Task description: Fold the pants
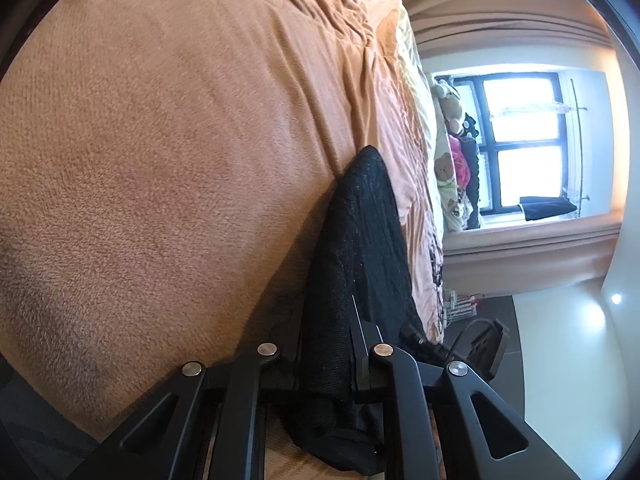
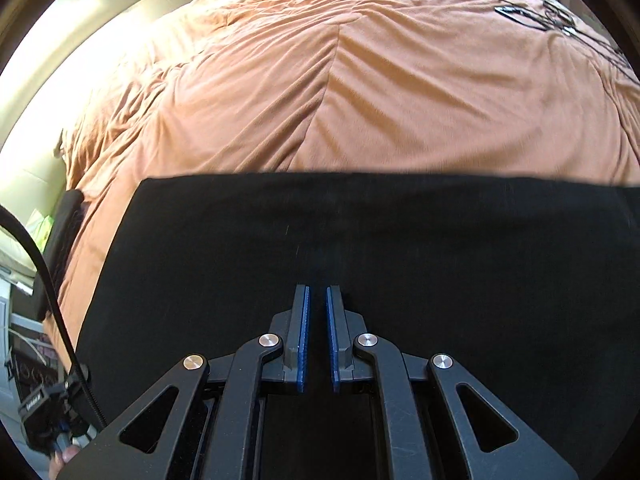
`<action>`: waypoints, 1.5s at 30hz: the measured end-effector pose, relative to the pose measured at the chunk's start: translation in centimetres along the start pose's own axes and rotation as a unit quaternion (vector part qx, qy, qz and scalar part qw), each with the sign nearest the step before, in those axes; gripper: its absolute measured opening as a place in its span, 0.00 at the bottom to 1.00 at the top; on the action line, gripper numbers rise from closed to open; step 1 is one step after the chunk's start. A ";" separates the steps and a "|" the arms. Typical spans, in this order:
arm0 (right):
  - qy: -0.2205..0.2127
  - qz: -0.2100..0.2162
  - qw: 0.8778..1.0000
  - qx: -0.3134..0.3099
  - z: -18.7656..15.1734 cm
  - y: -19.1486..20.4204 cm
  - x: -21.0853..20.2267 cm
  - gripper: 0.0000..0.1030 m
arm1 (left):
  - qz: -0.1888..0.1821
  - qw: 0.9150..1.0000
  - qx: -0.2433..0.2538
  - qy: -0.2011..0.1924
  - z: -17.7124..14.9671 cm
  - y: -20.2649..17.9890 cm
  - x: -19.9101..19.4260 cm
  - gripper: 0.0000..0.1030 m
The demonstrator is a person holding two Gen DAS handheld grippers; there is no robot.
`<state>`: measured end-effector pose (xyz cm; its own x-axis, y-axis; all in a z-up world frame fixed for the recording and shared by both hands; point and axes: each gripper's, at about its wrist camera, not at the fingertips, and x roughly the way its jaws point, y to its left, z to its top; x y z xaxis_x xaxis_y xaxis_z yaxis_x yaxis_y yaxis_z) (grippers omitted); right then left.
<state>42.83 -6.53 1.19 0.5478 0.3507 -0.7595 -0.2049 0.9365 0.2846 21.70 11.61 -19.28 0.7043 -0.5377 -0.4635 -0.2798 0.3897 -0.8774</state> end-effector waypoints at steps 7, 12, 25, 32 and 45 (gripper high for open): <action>0.010 0.036 0.999 0.010 -3.7 0.1 -1.8 0.06 | -0.017 1.000 0.023 -0.001 -0.2 -1.8 -0.7 0.15; 0.016 0.057 0.998 0.010 -6.2 0.3 -2.9 0.06 | -0.030 0.999 0.041 -0.004 -0.4 -3.7 -1.1 0.15; 0.021 0.111 0.994 0.008 -10.4 -1.6 -5.8 0.06 | -0.052 0.993 0.102 -0.005 -1.1 -10.5 -1.1 0.15; -0.031 0.124 0.992 0.009 -10.8 -4.2 -9.6 0.06 | -0.061 0.990 0.131 0.001 -2.0 -13.9 -0.4 0.15; -0.118 0.116 0.986 0.016 -13.2 -10.6 -16.8 0.74 | -0.078 0.978 0.193 0.027 -4.3 -20.6 2.4 0.15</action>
<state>25.09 -22.33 3.27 0.6634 0.5424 -0.5155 -0.3235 0.8291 0.4561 26.36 -0.90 -2.79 0.6799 -0.6486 -0.3422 0.1035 0.5468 -0.8308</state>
